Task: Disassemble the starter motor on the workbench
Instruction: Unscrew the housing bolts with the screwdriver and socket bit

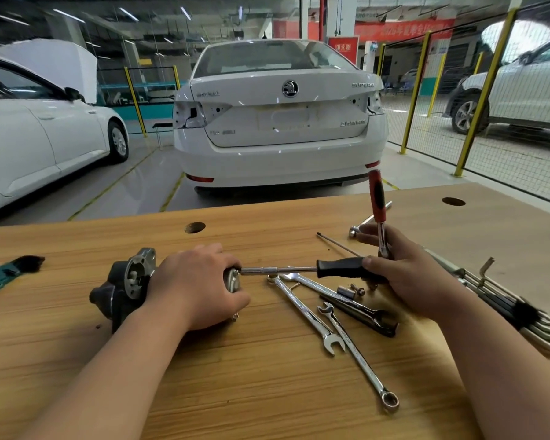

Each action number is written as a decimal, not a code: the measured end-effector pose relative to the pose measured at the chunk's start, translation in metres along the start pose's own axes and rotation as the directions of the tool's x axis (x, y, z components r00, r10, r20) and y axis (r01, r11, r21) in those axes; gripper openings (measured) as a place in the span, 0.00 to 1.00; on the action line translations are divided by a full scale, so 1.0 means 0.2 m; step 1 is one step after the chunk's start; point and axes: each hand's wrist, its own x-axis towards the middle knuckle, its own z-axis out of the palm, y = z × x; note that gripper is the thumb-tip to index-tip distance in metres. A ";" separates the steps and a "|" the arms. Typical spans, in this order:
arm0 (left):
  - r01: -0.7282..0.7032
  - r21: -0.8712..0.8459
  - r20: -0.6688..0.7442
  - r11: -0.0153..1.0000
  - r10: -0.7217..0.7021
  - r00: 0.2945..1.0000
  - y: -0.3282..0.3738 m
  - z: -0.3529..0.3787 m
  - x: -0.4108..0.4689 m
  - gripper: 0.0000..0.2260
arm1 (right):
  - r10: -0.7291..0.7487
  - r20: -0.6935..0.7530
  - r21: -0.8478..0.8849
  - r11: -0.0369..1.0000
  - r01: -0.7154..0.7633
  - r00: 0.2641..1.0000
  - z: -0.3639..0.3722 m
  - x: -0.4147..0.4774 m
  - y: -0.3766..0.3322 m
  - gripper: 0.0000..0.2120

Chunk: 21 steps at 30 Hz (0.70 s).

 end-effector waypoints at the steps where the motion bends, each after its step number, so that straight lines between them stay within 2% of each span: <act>1: 0.007 -0.002 -0.002 1.000 -0.007 1.000 0.00 0.00 0.00 0.29 | 0.003 0.019 0.002 1.000 -0.003 1.000 0.00 0.00 0.00 0.23; 3: 0.018 -0.005 -0.004 1.000 -0.018 1.000 0.00 0.00 0.00 0.29 | 0.013 0.042 0.057 0.998 -0.015 0.999 0.00 0.01 0.00 0.26; 6: 0.024 -0.013 0.005 1.000 -0.023 1.000 0.00 0.00 -0.01 0.29 | 0.059 0.026 0.245 0.967 -0.064 0.998 0.01 0.03 0.02 0.26; 10: 0.028 -0.021 0.002 0.999 -0.028 1.000 0.00 0.00 -0.01 0.27 | 0.200 0.027 0.571 0.801 -0.179 0.980 0.04 0.04 0.02 0.22; 12: 0.026 -0.027 0.007 0.999 -0.026 1.000 0.00 0.00 -0.01 0.25 | 0.223 0.016 0.616 0.766 -0.185 0.975 0.06 0.04 0.02 0.20; 14: 0.031 -0.040 0.017 0.999 -0.030 0.999 0.00 0.00 -0.01 0.24 | 0.252 -0.030 0.629 0.757 -0.178 0.967 0.07 0.04 0.01 0.14; 16: 0.035 -0.050 0.020 0.998 -0.034 0.999 0.00 0.00 0.00 0.24 | 0.318 -0.072 0.592 0.776 -0.216 0.945 0.10 0.04 0.00 0.09; 18: 0.037 -0.051 0.032 0.998 -0.036 0.999 0.00 0.00 0.00 0.23 | 0.357 -0.148 0.311 0.902 -0.300 0.922 0.12 0.03 -0.01 0.07; 19: 0.035 -0.051 0.033 0.998 -0.034 0.999 0.00 0.00 0.00 0.23 | 0.348 -0.181 0.146 0.935 -0.324 0.920 0.12 0.03 -0.01 0.07; 21: 0.036 -0.062 0.055 0.997 -0.032 0.998 0.00 -0.01 0.01 0.22 | 0.295 -0.192 -0.012 0.953 -0.303 0.936 0.10 0.03 -0.03 0.10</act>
